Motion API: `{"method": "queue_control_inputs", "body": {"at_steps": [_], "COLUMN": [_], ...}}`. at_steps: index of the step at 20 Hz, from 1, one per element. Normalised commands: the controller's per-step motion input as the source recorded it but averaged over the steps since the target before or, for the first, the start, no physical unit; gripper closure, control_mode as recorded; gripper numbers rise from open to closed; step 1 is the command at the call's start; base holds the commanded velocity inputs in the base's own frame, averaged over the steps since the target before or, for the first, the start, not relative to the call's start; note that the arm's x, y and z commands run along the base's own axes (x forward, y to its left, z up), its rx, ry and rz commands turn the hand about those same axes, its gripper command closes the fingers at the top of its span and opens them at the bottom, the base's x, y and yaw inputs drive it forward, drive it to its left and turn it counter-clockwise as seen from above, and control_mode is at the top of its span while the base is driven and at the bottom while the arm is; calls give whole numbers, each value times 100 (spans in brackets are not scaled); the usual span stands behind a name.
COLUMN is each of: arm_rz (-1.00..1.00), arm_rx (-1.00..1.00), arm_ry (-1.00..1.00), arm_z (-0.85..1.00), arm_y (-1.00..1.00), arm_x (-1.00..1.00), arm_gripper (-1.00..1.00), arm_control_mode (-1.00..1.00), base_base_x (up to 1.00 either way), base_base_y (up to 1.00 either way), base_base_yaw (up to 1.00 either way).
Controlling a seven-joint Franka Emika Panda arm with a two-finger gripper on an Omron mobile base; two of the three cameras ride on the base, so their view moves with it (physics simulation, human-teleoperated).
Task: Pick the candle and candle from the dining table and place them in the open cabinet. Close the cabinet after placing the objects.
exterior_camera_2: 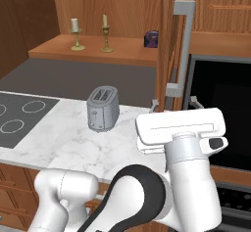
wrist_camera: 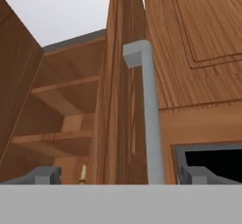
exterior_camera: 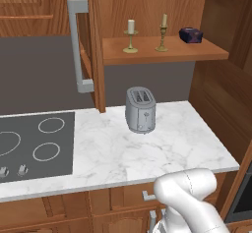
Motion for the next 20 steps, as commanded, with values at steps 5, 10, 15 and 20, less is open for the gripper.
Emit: {"method": "queue_control_inputs", "body": {"at_steps": [5, 10, 15, 20], "arm_rz": [-1, -2, -2, 0], "arm_rx": [0, 0, 0, 0], "arm_ry": [0, 0, 0, 0], "arm_z": [-32, -14, -6, -17], "arm_y": [-13, -11, -9, -16], "arm_x": [12, 21, 45, 44], "arm_gripper": [-100, -100, -100, -100], "arm_control_mode": [-100, -100, -100, -100], "base_base_x": [0, 0, 0, 0], "base_base_y": [0, 0, 0, 0], "base_base_yaw": [0, 0, 0, 0]}}
